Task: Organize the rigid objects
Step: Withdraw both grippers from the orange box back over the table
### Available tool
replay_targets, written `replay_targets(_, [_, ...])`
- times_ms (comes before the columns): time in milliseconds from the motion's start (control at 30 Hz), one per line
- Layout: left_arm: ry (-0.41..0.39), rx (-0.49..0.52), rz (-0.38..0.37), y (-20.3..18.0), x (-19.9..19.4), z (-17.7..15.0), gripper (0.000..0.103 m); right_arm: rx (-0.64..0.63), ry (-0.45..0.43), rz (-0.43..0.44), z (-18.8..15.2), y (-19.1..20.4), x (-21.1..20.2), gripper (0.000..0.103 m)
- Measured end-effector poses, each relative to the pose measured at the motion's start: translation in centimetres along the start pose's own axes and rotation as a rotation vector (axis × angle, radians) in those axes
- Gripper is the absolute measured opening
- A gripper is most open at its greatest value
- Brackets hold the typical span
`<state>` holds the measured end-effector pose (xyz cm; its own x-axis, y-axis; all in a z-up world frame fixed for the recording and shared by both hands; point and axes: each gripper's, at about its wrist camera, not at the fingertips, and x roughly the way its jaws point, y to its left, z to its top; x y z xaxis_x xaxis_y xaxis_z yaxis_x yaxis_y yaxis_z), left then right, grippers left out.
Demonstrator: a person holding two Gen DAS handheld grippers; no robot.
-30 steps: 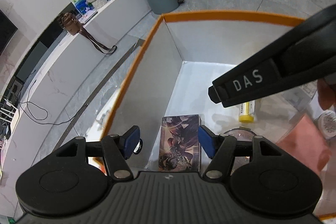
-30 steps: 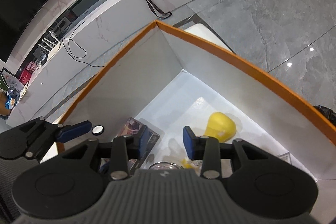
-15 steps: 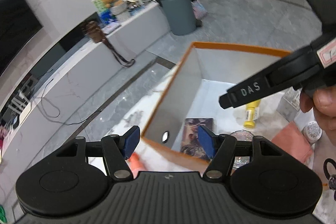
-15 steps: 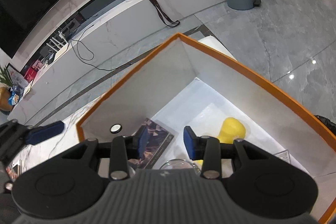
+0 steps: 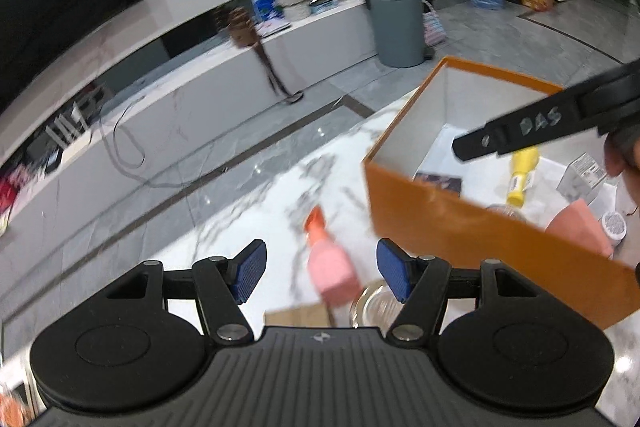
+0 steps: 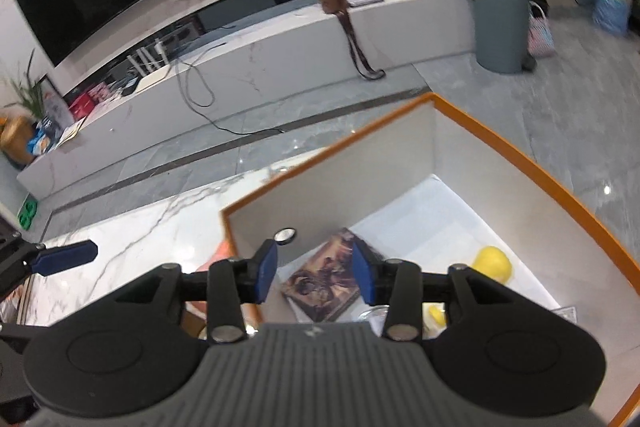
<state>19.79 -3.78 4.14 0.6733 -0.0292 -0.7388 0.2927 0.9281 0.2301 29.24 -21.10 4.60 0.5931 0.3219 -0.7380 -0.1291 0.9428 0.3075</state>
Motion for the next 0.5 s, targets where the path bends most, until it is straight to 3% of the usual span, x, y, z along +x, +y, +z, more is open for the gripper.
replay_targets(200, [0.007,-0.076,-0.001,1.9,-0.6,-2.7,0.075,-0.061,-0.006,0.006,-1.1,1.9,-0.2,0.048])
replay_targets(333, [0.011,-0.112,-0.003,2.6,-0.7,-4.3,0.075,-0.116,-0.020,-0.006,-1.8,3.2,-0.2,0.057])
replay_targets(500, [0.011,-0.143,-0.004,3.4,-0.4,-6.0,0.075,-0.217,-0.049,-0.007,-2.9,5.3,-0.3,0.057])
